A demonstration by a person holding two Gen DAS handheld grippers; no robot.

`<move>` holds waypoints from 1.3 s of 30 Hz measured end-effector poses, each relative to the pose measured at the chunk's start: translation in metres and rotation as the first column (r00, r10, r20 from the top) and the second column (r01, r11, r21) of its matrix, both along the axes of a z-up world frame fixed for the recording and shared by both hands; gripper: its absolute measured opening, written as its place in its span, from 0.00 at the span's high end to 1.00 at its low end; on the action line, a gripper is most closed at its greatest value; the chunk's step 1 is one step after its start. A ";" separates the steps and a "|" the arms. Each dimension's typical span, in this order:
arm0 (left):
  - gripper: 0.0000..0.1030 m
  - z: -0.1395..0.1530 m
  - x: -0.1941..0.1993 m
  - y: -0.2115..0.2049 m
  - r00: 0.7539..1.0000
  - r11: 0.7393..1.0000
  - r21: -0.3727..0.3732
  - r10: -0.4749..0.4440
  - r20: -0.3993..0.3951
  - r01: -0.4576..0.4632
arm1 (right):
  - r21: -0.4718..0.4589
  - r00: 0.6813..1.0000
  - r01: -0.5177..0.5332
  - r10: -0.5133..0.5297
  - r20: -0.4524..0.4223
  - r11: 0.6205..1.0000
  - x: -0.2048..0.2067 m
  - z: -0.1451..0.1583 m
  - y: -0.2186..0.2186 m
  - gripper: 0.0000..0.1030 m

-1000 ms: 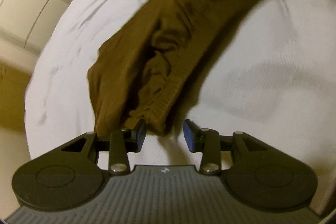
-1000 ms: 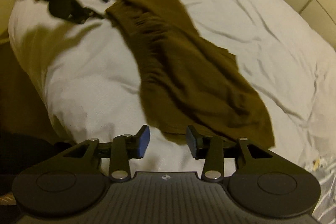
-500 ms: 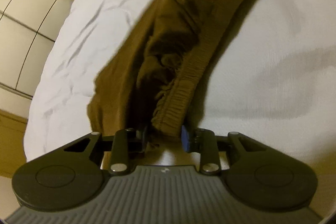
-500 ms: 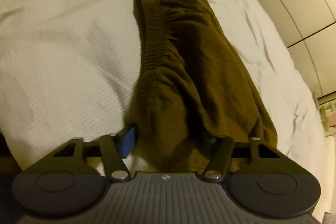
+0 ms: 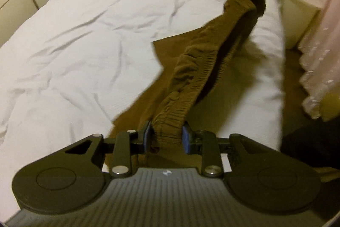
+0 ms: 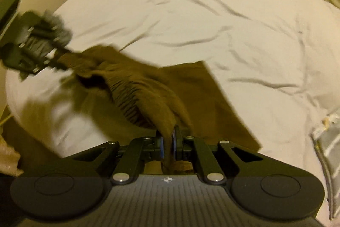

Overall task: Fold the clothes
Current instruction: 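Grasp the shorts waistband with both tools and lift it off the bed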

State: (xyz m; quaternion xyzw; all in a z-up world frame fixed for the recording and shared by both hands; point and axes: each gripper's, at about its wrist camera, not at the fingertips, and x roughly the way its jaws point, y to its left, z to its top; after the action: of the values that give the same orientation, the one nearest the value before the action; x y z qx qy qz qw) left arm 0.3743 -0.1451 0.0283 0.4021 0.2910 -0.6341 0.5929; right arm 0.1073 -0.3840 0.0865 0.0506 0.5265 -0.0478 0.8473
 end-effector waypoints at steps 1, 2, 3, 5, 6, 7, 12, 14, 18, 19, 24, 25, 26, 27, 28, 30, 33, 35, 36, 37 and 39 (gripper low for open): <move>0.75 -0.008 0.003 -0.010 1.000 1.000 0.011 0.025 0.019 -0.025 | -0.034 1.000 0.023 -0.023 0.004 0.999 0.002 -0.001 -0.005 0.87; 0.75 -0.017 0.006 -0.016 0.998 0.998 0.024 0.051 0.028 -0.051 | -0.078 0.999 0.042 -0.041 0.006 0.996 0.005 -0.008 -0.007 0.67; 0.75 -0.027 0.012 -0.027 0.996 0.996 0.038 0.080 0.034 -0.081 | -0.121 0.998 0.061 -0.060 0.010 0.991 0.009 -0.014 -0.008 0.59; 0.75 -0.043 0.022 -0.040 0.992 0.991 0.062 0.119 0.028 -0.121 | -0.189 0.997 0.075 -0.073 0.017 0.979 0.014 -0.028 -0.013 0.62; 0.74 -0.050 0.027 -0.048 0.990 0.987 0.068 0.142 0.027 -0.143 | -0.222 0.998 0.065 -0.062 0.021 0.973 0.017 -0.034 -0.012 0.62; 0.74 -0.055 0.035 -0.055 0.986 0.984 0.073 0.163 0.019 -0.164 | -0.255 0.999 0.050 -0.044 0.029 0.966 0.016 -0.037 -0.009 0.62; 0.68 -0.060 0.060 -0.060 0.972 0.972 0.068 0.228 -0.052 -0.224 | -0.290 0.992 -0.104 0.120 0.039 0.951 0.015 -0.058 0.024 0.62; 0.60 -0.057 0.060 -0.057 0.976 0.977 0.059 0.209 -0.054 -0.206 | -0.306 0.981 -0.180 0.194 0.017 0.935 0.019 -0.074 0.035 0.61; 0.45 -0.050 0.049 -0.040 0.991 0.991 -0.006 0.132 -0.030 -0.132 | -0.362 0.962 -0.265 0.271 -0.037 0.894 0.039 -0.107 0.035 0.60; 0.39 -0.049 0.046 -0.035 0.994 0.994 -0.021 0.111 -0.023 -0.112 | -0.368 0.957 -0.283 0.285 -0.050 0.886 0.046 -0.115 0.033 0.59; 0.38 -0.054 0.041 -0.029 0.997 0.997 -0.011 0.081 -0.014 -0.081 | -0.353 0.937 -0.345 0.338 -0.084 0.869 0.065 -0.135 0.018 0.51; 0.41 -0.057 0.040 -0.031 0.997 0.997 -0.003 0.079 0.004 -0.079 | -0.342 0.939 -0.342 0.335 -0.081 0.875 0.067 -0.136 0.014 0.51; 0.51 -0.061 0.038 -0.036 0.997 0.997 0.009 0.075 0.019 -0.075 | -0.331 0.940 -0.339 0.333 -0.079 0.881 0.068 -0.136 0.009 0.53; 0.56 -0.064 0.038 -0.040 0.997 0.997 0.017 0.072 0.016 -0.072 | -0.317 0.942 -0.334 0.327 -0.075 0.888 0.070 -0.137 0.005 0.58; 0.63 -0.065 0.039 -0.044 0.997 0.997 0.015 0.069 0.015 -0.069 | -0.288 0.949 -0.315 0.309 -0.070 0.904 0.072 -0.136 -0.001 0.65; 0.69 -0.068 0.040 -0.050 0.998 0.998 0.008 0.064 0.016 -0.064 | -0.253 0.954 -0.298 0.293 -0.057 0.921 0.072 -0.134 -0.009 0.79; 0.74 -0.070 0.041 -0.057 0.998 0.999 0.013 0.052 0.030 -0.052 | -0.237 0.954 -0.298 0.297 -0.040 0.925 0.071 -0.131 -0.012 0.78; 0.77 -0.072 0.040 -0.059 0.998 0.999 0.021 0.045 0.040 -0.046 | -0.245 0.947 -0.318 0.318 -0.040 0.916 0.071 -0.135 -0.010 0.74; 0.77 -0.070 0.039 -0.058 0.998 0.999 0.021 0.043 0.044 -0.044 | -0.252 0.943 -0.330 0.331 -0.040 0.910 0.071 -0.137 -0.009 0.72; 0.78 -0.069 0.038 -0.057 0.998 0.999 0.020 0.043 0.048 -0.044 | -0.259 0.939 -0.340 0.342 -0.041 0.904 0.071 -0.140 -0.008 0.71; 0.78 -0.062 0.035 -0.054 0.997 0.999 0.012 0.045 0.057 -0.046 | -0.251 0.943 -0.330 0.332 -0.034 0.910 0.073 -0.143 -0.010 0.77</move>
State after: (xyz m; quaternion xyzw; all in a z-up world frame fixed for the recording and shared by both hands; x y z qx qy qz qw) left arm 0.4093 -0.1987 -0.0333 0.4172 0.2872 -0.6069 0.6125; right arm 0.1802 -0.3941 -0.0563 -0.1475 0.5132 0.0299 0.8450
